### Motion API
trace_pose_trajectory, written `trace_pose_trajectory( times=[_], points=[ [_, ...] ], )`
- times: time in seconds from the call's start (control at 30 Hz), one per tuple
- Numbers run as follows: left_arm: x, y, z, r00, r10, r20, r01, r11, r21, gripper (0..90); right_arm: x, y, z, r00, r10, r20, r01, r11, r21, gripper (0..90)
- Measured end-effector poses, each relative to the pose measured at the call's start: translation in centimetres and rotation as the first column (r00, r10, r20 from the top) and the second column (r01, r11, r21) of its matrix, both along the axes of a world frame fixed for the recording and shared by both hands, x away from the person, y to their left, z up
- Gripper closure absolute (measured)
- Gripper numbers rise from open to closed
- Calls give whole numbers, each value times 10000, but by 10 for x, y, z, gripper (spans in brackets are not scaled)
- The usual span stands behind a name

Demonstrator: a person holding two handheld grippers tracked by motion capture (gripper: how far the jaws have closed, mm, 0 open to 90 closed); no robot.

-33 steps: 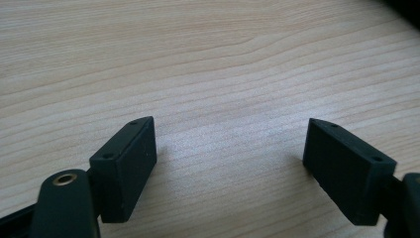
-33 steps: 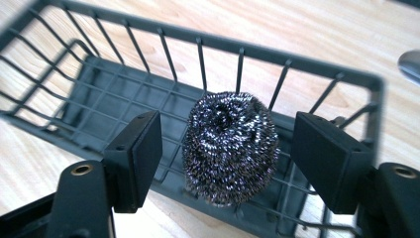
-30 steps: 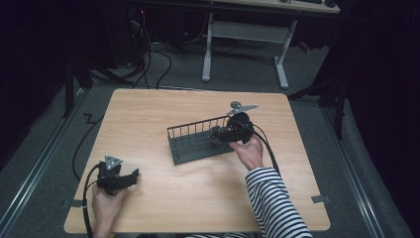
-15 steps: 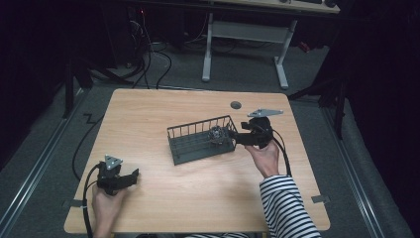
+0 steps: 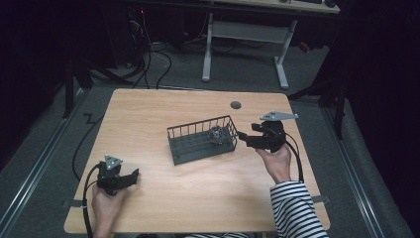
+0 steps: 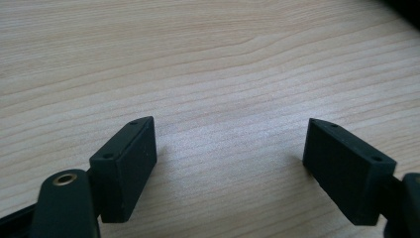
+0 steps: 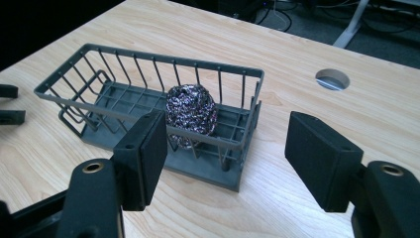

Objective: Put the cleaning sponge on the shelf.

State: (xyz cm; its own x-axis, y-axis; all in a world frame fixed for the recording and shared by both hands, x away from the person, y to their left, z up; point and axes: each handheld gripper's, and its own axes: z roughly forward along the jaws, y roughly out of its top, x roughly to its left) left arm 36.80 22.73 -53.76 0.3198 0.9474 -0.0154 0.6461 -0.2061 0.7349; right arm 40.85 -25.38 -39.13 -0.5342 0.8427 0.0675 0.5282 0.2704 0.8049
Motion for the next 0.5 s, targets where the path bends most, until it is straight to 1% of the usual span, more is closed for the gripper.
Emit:
trace_pose_trajectory(
  times=[0.07, 0.13, 0.17, 0.3, 0.33, 0.37, 0.47, 0.5],
  points=[
    [0, 0, 0, 10000, -5, 2, 5, 10000, -1, 213, -5, -2, 1, 10000, 44, 41, -43, 9994, -331, 332],
    [0, 0, 0, 10000, -4, 1, 4, 10000, -1, 213, -7, -4, 2, 10000, 31, 56, -29, 9995, -315, 334],
    [0, 0, 0, 10000, -3, 10, 3, 10000, -6, 213, -11, -8, 2, 9999, -45, 156, 47, 9999, -146, 337],
    [0, 0, 0, 10000, -5, -1, 5, 10000, 1, 213, -16, -16, 0, 9997, -189, 128, 190, 9998, -76, 337],
    [0, 0, 0, 10000, -5, 0, 5, 10000, 1, 213, -19, -20, 0, 9996, -246, 155, 247, 9997, -66, 337],
    [0, 0, 0, 10000, -5, 0, 5, 10000, 1, 213, -19, -20, 0, 9996, -246, 155, 247, 9997, -66, 337],
    [0, 0, 0, 10000, -3, 1, 3, 10000, -3, 213, -28, -25, 6, 9988, -351, 334, 349, 9994, 58, 337],
    [0, 0, 0, 10000, -5, 1, 5, 10000, 1, 213, -29, -26, 7, 9987, -347, 371, 346, 9994, 29, 337]
  ],
)
